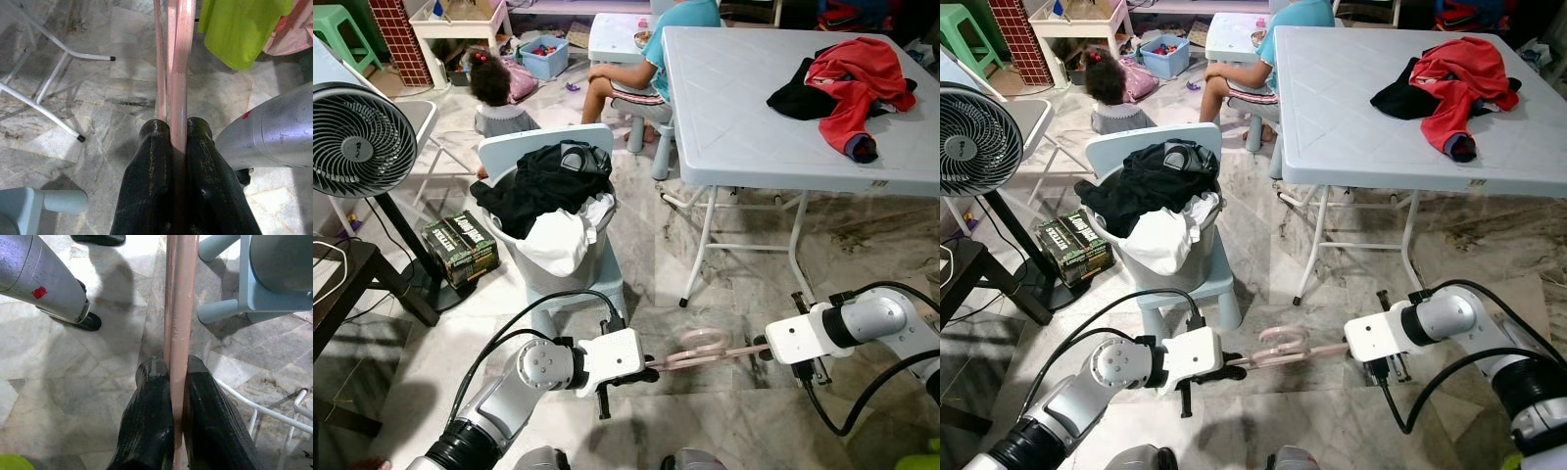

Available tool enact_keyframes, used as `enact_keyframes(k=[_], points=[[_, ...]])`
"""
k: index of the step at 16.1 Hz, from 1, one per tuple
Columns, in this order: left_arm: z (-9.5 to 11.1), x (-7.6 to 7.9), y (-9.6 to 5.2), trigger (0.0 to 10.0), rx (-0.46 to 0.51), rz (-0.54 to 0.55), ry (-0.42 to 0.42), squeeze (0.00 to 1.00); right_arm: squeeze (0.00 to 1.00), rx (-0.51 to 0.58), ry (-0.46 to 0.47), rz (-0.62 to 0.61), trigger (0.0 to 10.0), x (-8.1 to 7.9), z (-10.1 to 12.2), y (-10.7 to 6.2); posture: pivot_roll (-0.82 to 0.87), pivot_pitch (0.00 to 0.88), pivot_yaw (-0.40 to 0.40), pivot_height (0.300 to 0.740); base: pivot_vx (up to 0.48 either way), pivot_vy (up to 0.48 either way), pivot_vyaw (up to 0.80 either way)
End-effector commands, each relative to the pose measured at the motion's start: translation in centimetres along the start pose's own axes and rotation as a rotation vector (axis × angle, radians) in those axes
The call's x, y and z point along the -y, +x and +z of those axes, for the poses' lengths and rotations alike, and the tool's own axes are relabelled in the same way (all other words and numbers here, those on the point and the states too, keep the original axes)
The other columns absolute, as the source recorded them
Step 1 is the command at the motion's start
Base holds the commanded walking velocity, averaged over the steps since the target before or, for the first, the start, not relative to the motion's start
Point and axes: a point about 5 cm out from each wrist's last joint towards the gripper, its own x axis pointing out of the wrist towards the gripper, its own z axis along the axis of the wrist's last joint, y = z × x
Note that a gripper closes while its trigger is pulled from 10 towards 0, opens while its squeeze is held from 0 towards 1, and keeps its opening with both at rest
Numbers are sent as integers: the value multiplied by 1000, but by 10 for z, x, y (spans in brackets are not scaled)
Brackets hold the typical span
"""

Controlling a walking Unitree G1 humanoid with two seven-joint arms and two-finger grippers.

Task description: Hang hanger

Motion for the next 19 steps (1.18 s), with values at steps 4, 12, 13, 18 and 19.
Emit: enact_keyframes(k=[4, 12, 13, 18, 19], points=[[3, -5, -1, 10000, -1, 3, 30, 0, 0, -6, -5, 14, 0, 0, 0, -1, -109, 35, -15, 740, 0, 0, 0], [10, -23, -8, 10000, 55, 143, 29, 1000, 0, -34, 14, 23, 0, -4, -5, 7, -92, 30, -7, 740, 0, 0, 0], [12, -24, -9, 10000, 65, 158, 35, 1000, 0, -36, 10, 37, 0, -6, -5, 8, -90, 31, -4, 740, 0, 0, 0], [21, -28, -23, 10000, 85, 226, 61, 1000, 0, -126, 86, -41, 0, -2, -19, 19, -71, 33, -3, 740, 0, 0, 0], [20, -28, -27, 10000, 89, 245, 61, 1000, 0, -120, 106, -50, 0, -4, -19, 21, -61, 36, 1, 740, 0, 0, 0]])
